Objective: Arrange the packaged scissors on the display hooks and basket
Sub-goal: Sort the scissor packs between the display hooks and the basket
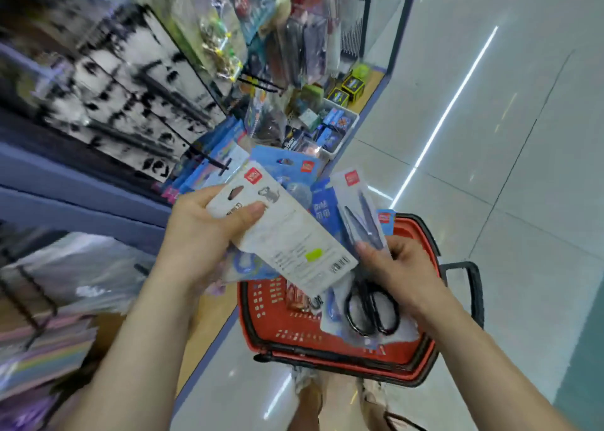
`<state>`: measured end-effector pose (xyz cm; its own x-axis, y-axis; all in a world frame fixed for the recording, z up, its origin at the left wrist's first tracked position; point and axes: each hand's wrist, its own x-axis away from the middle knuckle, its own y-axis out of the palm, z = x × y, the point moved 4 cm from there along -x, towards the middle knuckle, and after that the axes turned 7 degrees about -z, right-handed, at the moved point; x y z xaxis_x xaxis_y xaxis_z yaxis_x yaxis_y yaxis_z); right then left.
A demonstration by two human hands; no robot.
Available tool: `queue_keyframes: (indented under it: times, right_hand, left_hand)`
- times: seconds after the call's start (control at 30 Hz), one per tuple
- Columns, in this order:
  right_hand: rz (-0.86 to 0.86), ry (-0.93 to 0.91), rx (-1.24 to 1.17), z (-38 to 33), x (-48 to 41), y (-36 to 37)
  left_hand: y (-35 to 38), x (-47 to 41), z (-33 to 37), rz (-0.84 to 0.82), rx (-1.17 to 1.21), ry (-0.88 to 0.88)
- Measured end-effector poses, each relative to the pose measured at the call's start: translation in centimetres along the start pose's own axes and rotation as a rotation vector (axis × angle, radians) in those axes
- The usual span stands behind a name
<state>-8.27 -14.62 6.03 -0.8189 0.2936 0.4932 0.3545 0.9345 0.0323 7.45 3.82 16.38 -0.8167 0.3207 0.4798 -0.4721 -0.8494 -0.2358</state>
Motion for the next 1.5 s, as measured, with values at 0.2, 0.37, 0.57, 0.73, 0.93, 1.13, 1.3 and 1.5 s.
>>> queue_keyframes:
  times: [0.2, 0.37, 0.57, 0.73, 0.93, 1.13, 1.3, 1.5]
  right_hand:
    - [0.178, -0.156, -0.015, -10.1, 6.2, 1.6]
    - [-0.086, -0.258, -0.086, -17.9, 12.9, 4.9]
    - [-0.398, -0.381, -0.201, -22.7, 16.6, 6.1]
    - [-0.338, -0.272, -0.446, -22.7, 16.9, 6.4]
    - [-0.545, -0.203, -0.376, -23.7, 18.0, 7.8]
    - [-0.495, -0.205, -0.064, -24.6, 17.5, 9.9]
    - [-0.618, -0.204, 0.001, -25.4, 18.1, 12.9]
    - [-0.787, -0.242, -0.009, -26.0, 21.2, 19.9]
  left_hand:
    - [0.4, 10.4, 8.6, 0.352, -0.528, 0.373]
    - [3.0, 16.7, 13.0, 0.414, -0.597, 0.559]
    - [2.3, 21.1, 16.7, 0.318, -0.835, 0.633]
    - [1.3, 23.4, 15.7, 0.024, -0.952, 0.552]
    - [-2.7, 26.8, 14.6, 0.06, -0.707, 0.435]
    - [-9.2, 31.1, 13.8, 0.19, -0.503, 0.337]
    - [-15.4, 34.3, 9.9, 0.284, 0.147, 0.216]
    - [-17.9, 37.8, 3.7, 0.303, 0.33, 0.194]
